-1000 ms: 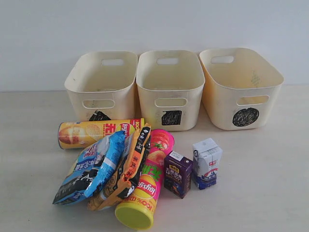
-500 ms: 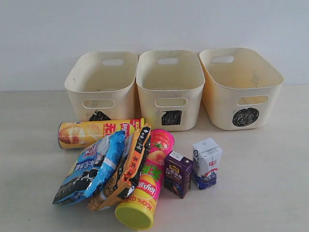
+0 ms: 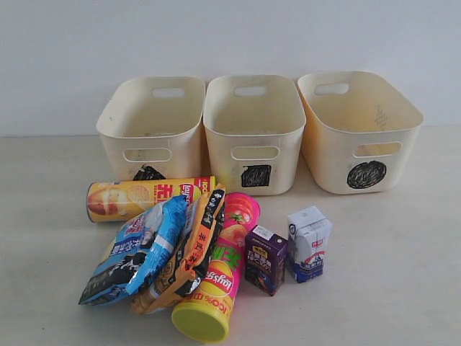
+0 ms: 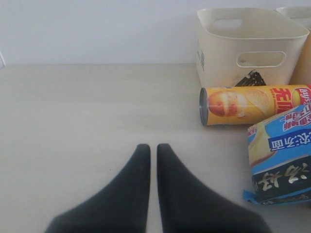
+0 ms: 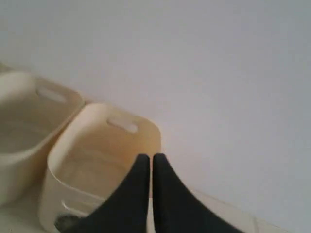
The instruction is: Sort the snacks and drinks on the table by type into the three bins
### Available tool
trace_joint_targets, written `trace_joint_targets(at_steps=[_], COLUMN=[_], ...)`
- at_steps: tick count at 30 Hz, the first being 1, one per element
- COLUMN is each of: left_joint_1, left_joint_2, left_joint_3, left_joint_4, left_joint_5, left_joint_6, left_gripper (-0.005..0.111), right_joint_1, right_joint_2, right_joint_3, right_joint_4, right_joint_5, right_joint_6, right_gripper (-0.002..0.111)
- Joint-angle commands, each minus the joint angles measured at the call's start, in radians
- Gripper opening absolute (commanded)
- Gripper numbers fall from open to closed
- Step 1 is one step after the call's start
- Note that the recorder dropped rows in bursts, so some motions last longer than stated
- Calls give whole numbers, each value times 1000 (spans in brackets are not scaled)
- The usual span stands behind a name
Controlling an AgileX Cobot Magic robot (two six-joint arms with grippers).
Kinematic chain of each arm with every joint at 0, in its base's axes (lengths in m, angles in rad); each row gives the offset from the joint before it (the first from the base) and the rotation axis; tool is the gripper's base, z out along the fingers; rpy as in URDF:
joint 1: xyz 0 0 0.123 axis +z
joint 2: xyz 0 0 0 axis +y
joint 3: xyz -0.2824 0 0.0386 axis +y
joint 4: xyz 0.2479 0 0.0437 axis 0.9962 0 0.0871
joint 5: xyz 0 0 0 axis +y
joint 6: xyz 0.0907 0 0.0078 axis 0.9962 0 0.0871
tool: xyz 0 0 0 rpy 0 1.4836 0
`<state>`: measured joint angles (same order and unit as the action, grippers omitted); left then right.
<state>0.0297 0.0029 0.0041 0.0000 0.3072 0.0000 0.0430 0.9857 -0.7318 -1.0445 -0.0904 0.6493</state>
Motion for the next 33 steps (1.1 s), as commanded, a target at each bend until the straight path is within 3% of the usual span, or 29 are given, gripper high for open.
trace_joint_targets(at_steps=[1,9,18,25,33], left_joint_1=[0,0,0,0,0], left_joint_2=[-3,-3,-3,-3,-3], left_joint_3=[-4,-4,-4,-4,-4], left_joint_4=[-7,-7,-7,-7,-7], left_joint_5=[-14,-14,-14,-14,-14], left_joint_6=[-9,-9,-9,-9,-9], left_gripper=[4,4,4,4,4], right_joint_1=[110,160,235,447,788], right_joint_2=[17,86,118,126,358], right_joint_3=[-45,-61,-66,-131,-275], right_joint_4=[-30,-21,736,1018,1004], right_joint_5=[300,771,777,756,678], right_joint_6=[-237,-463,-1041,-1164,-1158], right_gripper=[0,0,0,0,0])
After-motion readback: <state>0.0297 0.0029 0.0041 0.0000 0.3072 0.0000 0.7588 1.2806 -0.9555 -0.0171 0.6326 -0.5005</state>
